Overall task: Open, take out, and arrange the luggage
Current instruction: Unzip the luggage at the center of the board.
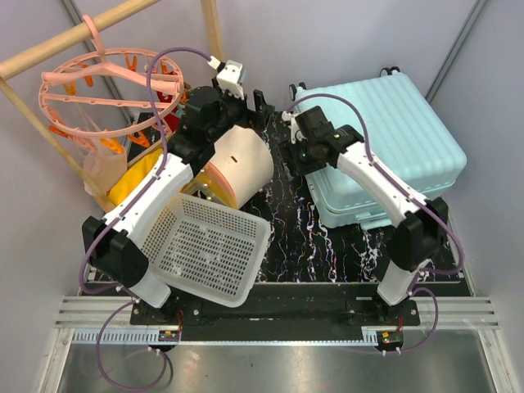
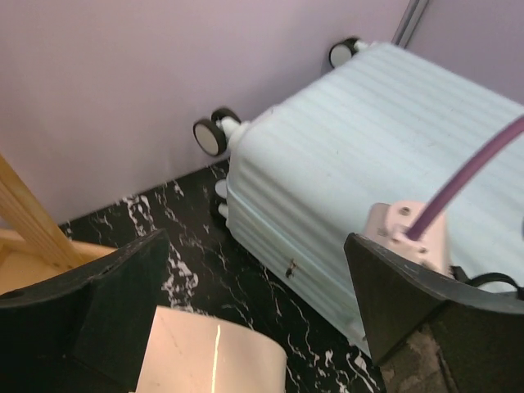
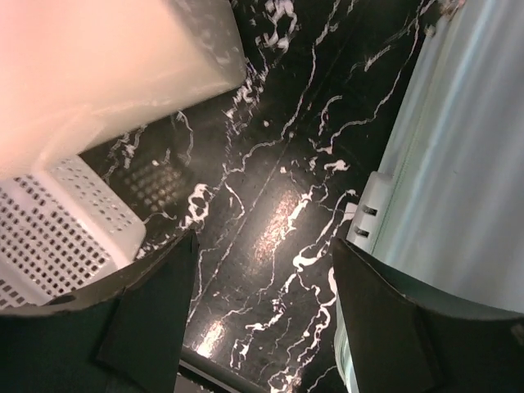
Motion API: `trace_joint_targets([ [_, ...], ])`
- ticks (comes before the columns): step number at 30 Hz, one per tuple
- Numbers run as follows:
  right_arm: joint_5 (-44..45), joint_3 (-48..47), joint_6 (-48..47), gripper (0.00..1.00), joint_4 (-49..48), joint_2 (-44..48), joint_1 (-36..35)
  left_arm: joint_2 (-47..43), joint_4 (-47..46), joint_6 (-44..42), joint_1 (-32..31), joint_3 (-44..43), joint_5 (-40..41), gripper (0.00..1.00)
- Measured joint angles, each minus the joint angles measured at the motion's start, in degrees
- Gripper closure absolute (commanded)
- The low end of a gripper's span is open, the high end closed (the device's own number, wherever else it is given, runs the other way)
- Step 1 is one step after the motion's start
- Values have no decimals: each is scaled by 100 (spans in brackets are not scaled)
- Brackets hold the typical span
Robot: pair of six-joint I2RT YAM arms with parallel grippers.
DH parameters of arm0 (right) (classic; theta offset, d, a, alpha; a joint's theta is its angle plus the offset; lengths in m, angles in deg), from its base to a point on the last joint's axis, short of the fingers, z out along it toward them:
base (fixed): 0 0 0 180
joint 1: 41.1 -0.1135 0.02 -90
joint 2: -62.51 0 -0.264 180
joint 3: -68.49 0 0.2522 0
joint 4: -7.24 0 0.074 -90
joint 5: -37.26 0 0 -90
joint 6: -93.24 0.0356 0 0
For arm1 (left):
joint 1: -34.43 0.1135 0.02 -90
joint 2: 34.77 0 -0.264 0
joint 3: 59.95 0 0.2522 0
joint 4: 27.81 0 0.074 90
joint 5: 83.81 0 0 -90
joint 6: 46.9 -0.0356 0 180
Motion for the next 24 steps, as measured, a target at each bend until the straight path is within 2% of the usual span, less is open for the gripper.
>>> trace_joint_targets([
  [4,317,-48,157,26,173,-481,-22,13,164,164,24,328,-11,6],
  [9,944,-15,748,27,323,-538,-26,13,151,267,28,457,-22,6],
  [17,1250,896,1099,26,535,387,415,13,20,350,44,654,-188,6],
  [24,1266,951,1038,25,619,590,605,85,-149,374,48,754,-636,8],
])
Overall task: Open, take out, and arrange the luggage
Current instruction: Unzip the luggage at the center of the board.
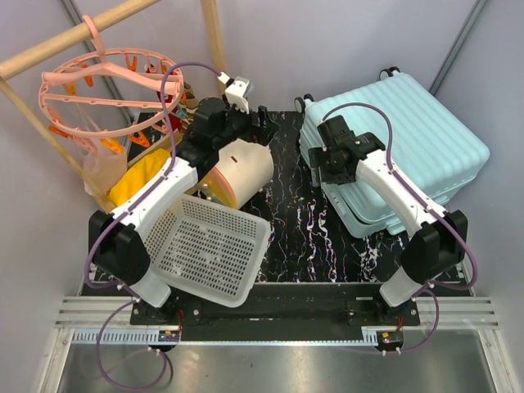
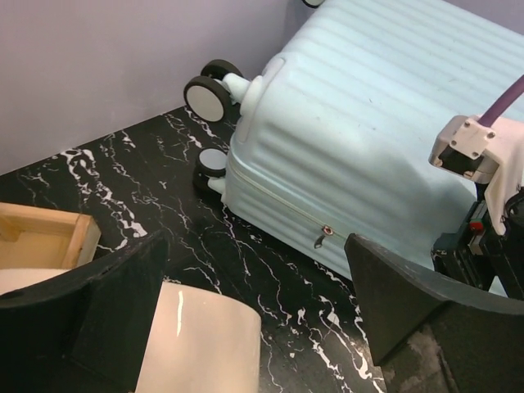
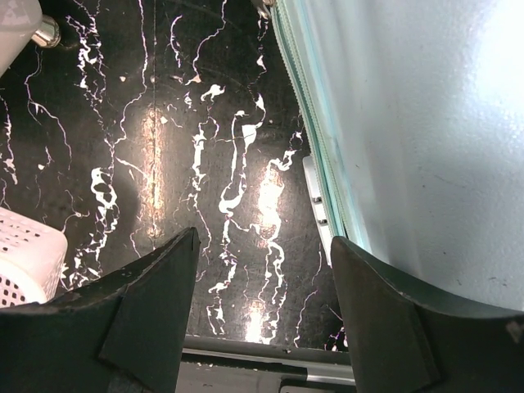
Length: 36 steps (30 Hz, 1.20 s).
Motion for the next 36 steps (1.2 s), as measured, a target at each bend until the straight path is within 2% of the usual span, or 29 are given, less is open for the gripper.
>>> trace_joint_targets([
  [5,7,0,-4,25,2,0,0,444,-33,-98,-179,-210,-284,8],
  [11,-33,63,-109,26,-103,138,11,1534,267,-271,-791,-1040,-461,9],
  [15,-149,420,-404,26,-529,962,125,2190,470,-302,-1119,-1434,-481,12],
  [21,-264,293,-525,27,-1025,1937,192,2953,529,-306,-1355,-1926,-273,16],
  [26,-490,160,-533,27,-1237,1934,192,3279,686,-409,-1410,-1971,-39,20],
  [29,-525,160,-531,27,-1233,1899,192,3250,643,-470,-1410,-1821,26,27],
  [32,-525,173,-503,27,-1244,1917,192,3042,374,-514,-1375,-1233,46,36],
  [36,-520,221,-415,27,-1244,1961,192,3036,485,-546,-1322,-1119,42,35],
])
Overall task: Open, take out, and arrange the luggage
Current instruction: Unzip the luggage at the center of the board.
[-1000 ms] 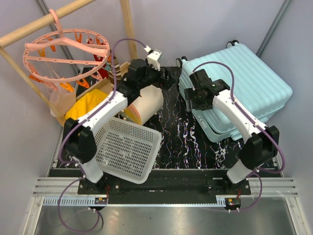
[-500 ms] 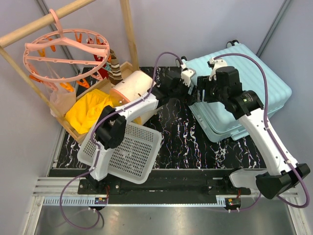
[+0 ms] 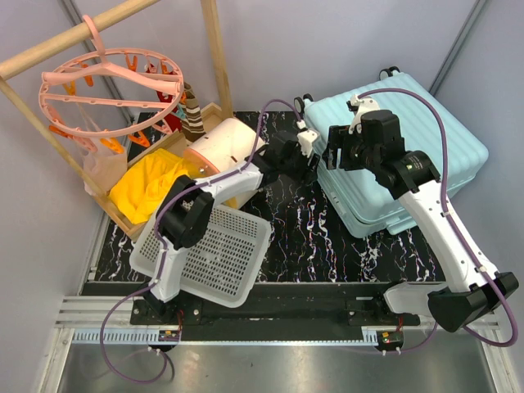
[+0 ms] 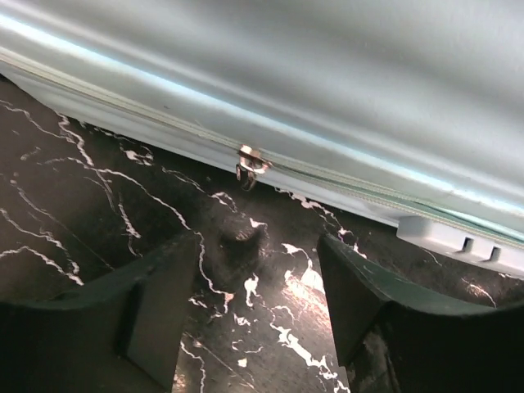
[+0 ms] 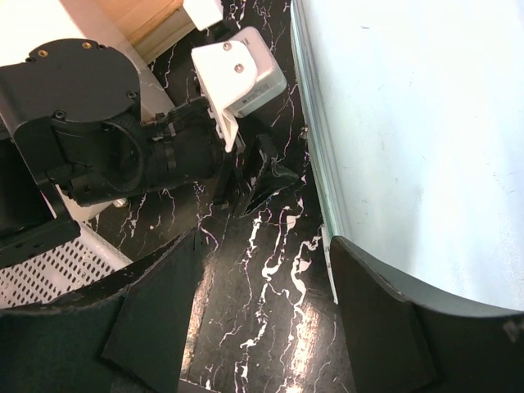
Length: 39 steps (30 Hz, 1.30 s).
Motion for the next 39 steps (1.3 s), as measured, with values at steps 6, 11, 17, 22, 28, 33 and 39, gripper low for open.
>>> trace_joint_targets([
  [6,44,2,116,27,-2,20,0,-4,-184,-2,131,-7,-33,38],
  [11,52,2,133,27,-2,20,0,-4,-313,63,219,-70,-68,41],
  [17,52,2,133,28,-2,20,0,57,-459,229,236,-315,-181,43],
  [22,55,2,133,28,-2,20,0,81,-557,330,227,-354,-289,44],
  [28,55,4,136,28,-2,20,0,173,-592,435,205,-356,-354,50],
  [33,61,28,144,27,-4,33,0,243,-551,474,201,-317,-367,46],
  [39,83,83,181,27,-2,90,0,243,-568,485,201,-304,-369,51],
])
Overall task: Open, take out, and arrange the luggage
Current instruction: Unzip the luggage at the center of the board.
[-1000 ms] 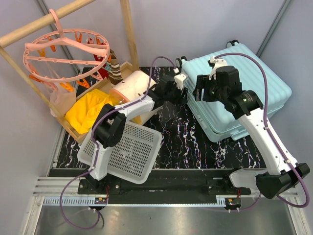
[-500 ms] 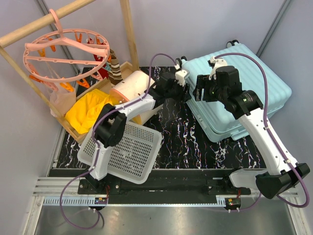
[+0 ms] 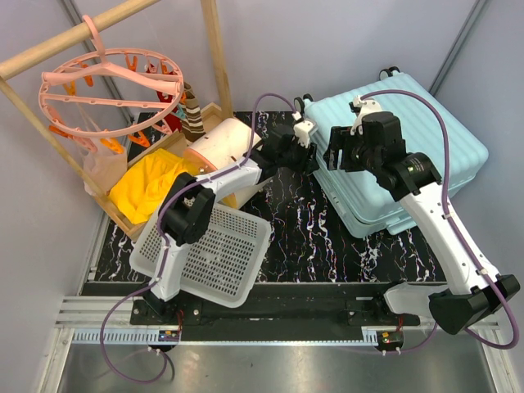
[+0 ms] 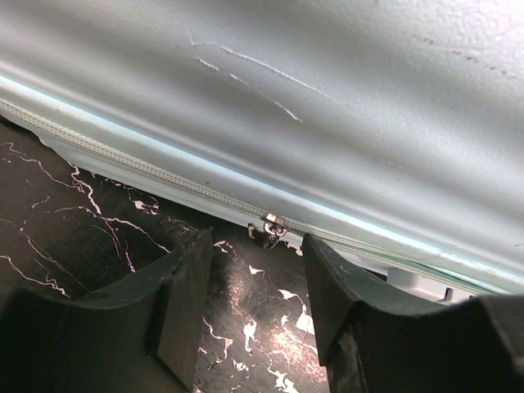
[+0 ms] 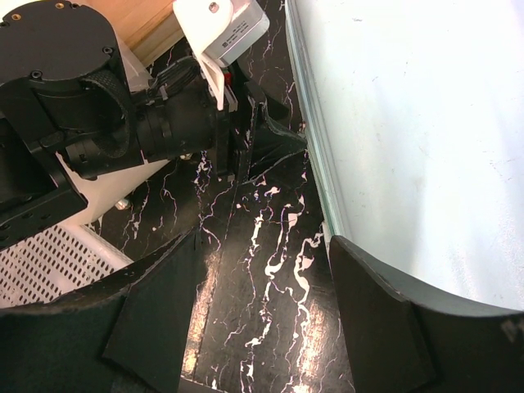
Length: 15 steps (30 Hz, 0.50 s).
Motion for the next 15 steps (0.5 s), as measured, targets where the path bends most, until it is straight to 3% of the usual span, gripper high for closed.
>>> trace_joint_targets([
  [15,-2,0,7,27,0,7,0,221,94,216,-48,-280,4,73],
])
